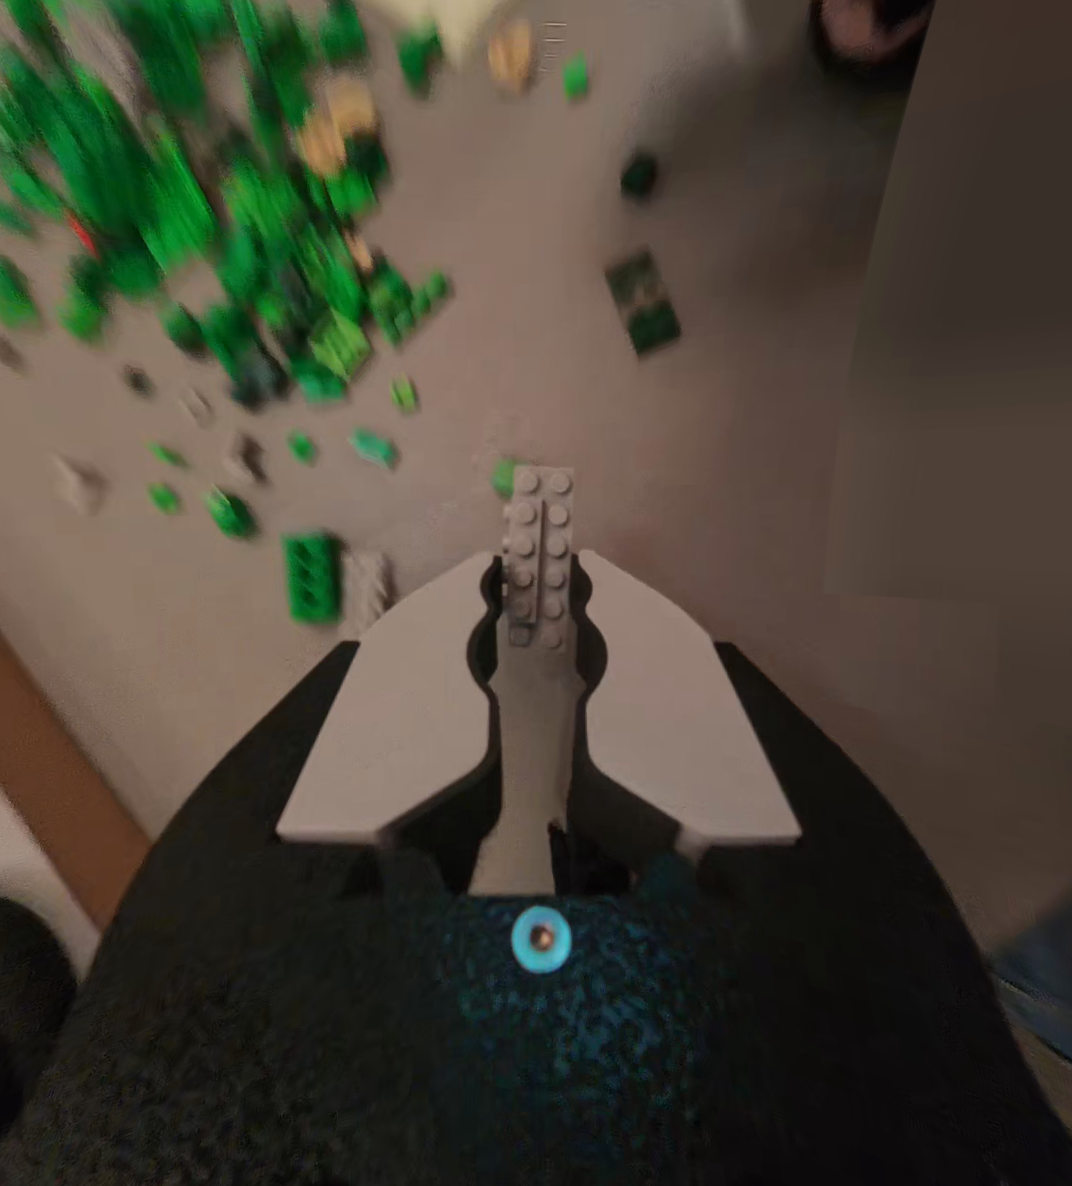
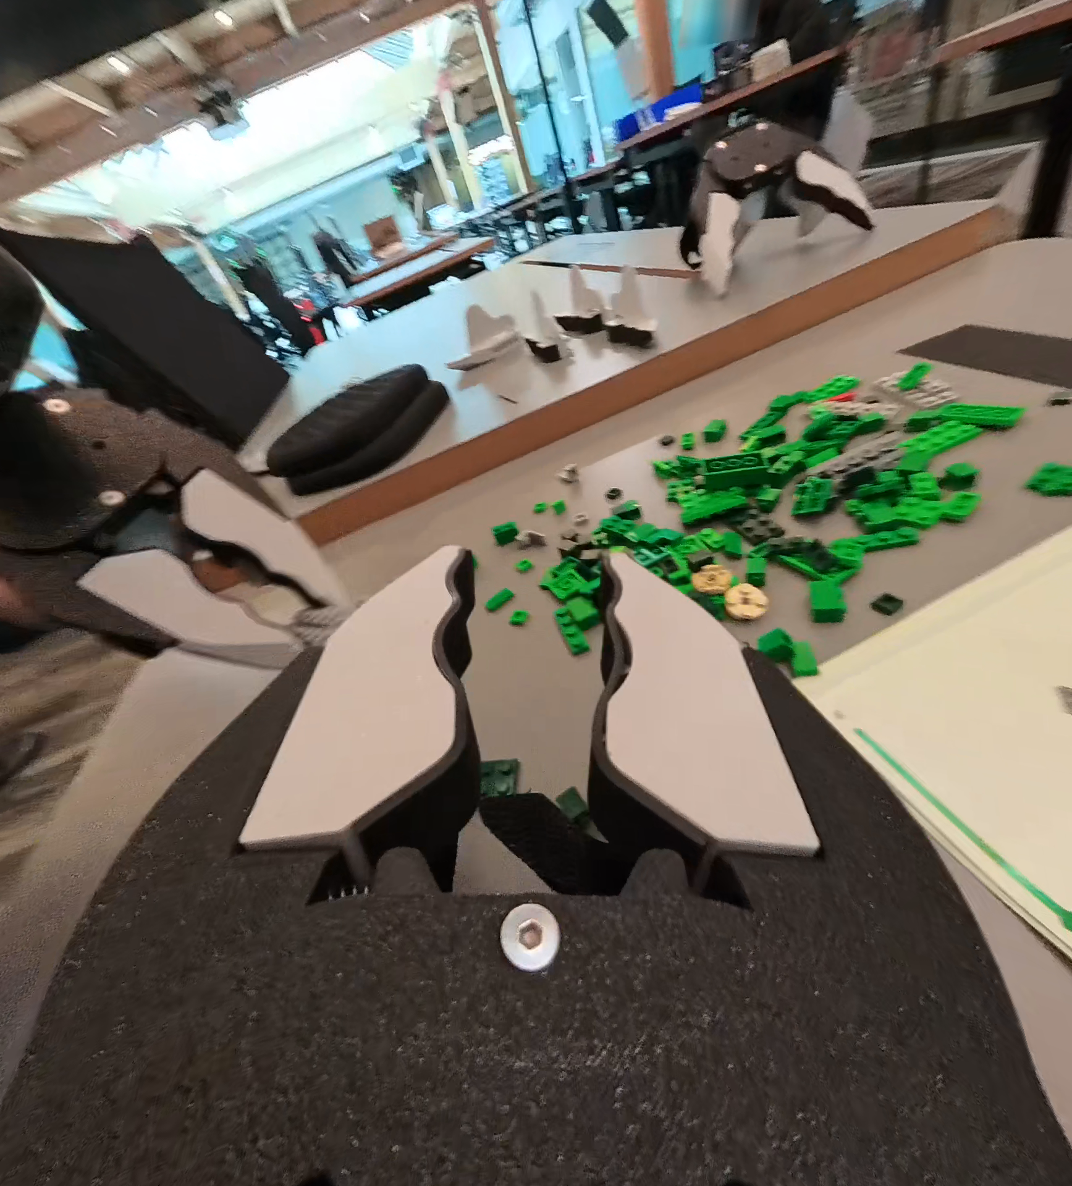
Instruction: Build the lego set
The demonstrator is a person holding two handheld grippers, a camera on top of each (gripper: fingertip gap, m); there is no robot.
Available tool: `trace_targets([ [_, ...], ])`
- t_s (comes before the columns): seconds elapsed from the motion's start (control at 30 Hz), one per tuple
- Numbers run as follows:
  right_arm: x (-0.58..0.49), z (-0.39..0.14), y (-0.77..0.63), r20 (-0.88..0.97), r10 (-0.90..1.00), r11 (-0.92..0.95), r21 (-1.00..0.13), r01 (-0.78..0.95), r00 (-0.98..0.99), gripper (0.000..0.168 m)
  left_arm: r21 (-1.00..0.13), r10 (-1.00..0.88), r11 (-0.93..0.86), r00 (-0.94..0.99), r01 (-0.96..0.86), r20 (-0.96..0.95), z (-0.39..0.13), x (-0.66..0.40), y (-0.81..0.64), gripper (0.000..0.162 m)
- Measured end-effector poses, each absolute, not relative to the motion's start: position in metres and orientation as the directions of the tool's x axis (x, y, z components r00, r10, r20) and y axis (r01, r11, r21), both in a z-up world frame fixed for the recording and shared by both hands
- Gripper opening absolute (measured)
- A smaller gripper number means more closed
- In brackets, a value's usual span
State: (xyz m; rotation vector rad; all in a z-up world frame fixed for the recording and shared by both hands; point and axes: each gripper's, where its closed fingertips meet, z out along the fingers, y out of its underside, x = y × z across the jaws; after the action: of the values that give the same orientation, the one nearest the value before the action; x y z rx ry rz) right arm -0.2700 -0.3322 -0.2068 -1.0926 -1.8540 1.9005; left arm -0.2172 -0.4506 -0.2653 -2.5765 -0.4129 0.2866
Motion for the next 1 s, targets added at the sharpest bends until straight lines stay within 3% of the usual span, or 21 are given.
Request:
trace_targets([
  [0.1,-0.277,-0.214,-0.327,-0.220,0.758,-0.061,-0.961,0.270,-0.614,0.041,-0.372,0.421,-0.857,0.901,0.358,-0.104,-0.283,-0.207,-0.479,0.019],
  [0.27,-0.279,-0.219,-0.324,-0.036,0.825,0.094,-0.976,0.199,-0.564,0.046,-0.369,0.487,-0.811,0.873,0.454,0.003,-0.292,-0.202,-0.482,0.021],
  [0.4,-0.279,-0.217,-0.324,-0.033,0.826,0.084,-0.980,0.180,-0.563,0.050,-0.402,0.501,-0.796,0.865,0.453,-0.017,-0.287,-0.210,-0.479,0.055],
  [0.47,-0.280,-0.215,-0.322,-0.040,0.830,0.068,-0.983,0.171,-0.556,0.049,-0.441,0.494,-0.794,0.867,0.419,-0.064,-0.277,-0.220,-0.472,0.059],
  [0.77,-0.282,-0.216,-0.319,-0.050,0.841,0.059,-0.981,0.184,-0.538,0.046,-0.534,0.516,-0.771,0.832,0.347,-0.205,-0.263,-0.298,-0.437,0.037],
  [1.0,-0.283,-0.216,-0.317,-0.087,0.839,0.030,-0.979,0.204,-0.537,0.043,-0.628,0.459,-0.705,0.887,0.330,-0.049,-0.259,-0.345,-0.405,0.025],
])
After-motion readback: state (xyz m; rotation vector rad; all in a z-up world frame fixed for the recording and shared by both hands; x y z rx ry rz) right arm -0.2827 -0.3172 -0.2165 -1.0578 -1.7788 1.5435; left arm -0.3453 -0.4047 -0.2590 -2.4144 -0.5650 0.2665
